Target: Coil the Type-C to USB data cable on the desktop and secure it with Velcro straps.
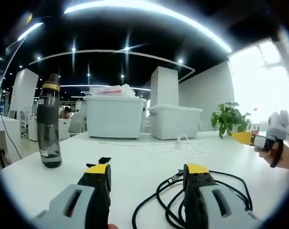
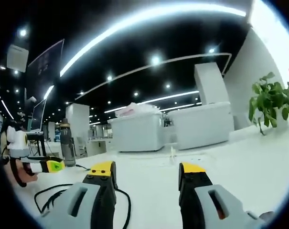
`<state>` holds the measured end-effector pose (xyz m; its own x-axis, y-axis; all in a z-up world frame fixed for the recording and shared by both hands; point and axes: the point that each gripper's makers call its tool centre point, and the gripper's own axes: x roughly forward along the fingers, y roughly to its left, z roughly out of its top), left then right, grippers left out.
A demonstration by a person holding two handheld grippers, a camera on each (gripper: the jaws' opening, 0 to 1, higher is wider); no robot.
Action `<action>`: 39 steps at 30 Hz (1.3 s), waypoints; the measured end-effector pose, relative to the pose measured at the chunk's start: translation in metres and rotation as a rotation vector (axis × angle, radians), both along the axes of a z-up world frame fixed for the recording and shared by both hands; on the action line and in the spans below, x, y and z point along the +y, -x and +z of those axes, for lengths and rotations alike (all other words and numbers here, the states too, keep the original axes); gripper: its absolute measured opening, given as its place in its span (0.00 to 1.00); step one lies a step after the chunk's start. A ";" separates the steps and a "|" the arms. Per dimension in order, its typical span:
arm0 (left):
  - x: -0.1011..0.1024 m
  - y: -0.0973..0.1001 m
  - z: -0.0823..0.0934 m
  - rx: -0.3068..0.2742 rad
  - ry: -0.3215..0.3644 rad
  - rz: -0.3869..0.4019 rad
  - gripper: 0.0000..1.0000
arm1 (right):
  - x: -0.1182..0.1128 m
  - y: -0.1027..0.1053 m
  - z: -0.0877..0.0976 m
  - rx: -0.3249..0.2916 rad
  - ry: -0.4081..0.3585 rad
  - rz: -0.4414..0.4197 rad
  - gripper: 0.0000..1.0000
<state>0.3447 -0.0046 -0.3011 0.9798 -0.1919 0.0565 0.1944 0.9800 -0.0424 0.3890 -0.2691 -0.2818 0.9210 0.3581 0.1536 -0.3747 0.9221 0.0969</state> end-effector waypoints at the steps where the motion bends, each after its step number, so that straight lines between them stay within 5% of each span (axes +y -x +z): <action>1: 0.001 0.000 0.001 -0.004 -0.005 0.006 0.62 | 0.000 0.000 0.001 -0.007 0.009 -0.001 0.52; 10: 0.007 0.000 0.009 -0.004 0.015 0.013 0.64 | -0.008 0.000 0.007 -0.045 0.049 -0.041 0.52; 17: 0.014 0.004 0.030 -0.058 0.062 0.002 0.68 | -0.011 -0.001 0.014 -0.070 0.053 -0.055 0.46; 21: 0.015 0.003 0.036 -0.049 0.082 -0.042 0.70 | 0.015 0.001 0.020 -0.100 0.171 0.084 0.42; 27: 0.033 -0.006 0.048 -0.081 0.050 -0.042 0.69 | 0.070 -0.007 -0.034 0.138 0.349 0.422 0.37; 32: 0.040 -0.004 0.047 -0.103 0.040 -0.059 0.69 | 0.091 -0.030 -0.070 0.233 0.436 0.474 0.26; 35: 0.038 -0.001 0.035 -0.068 -0.006 -0.064 0.69 | 0.099 -0.048 -0.089 0.296 0.452 0.472 0.26; 39: 0.039 0.003 0.039 -0.091 -0.009 -0.060 0.69 | 0.111 -0.051 -0.101 0.339 0.448 0.498 0.19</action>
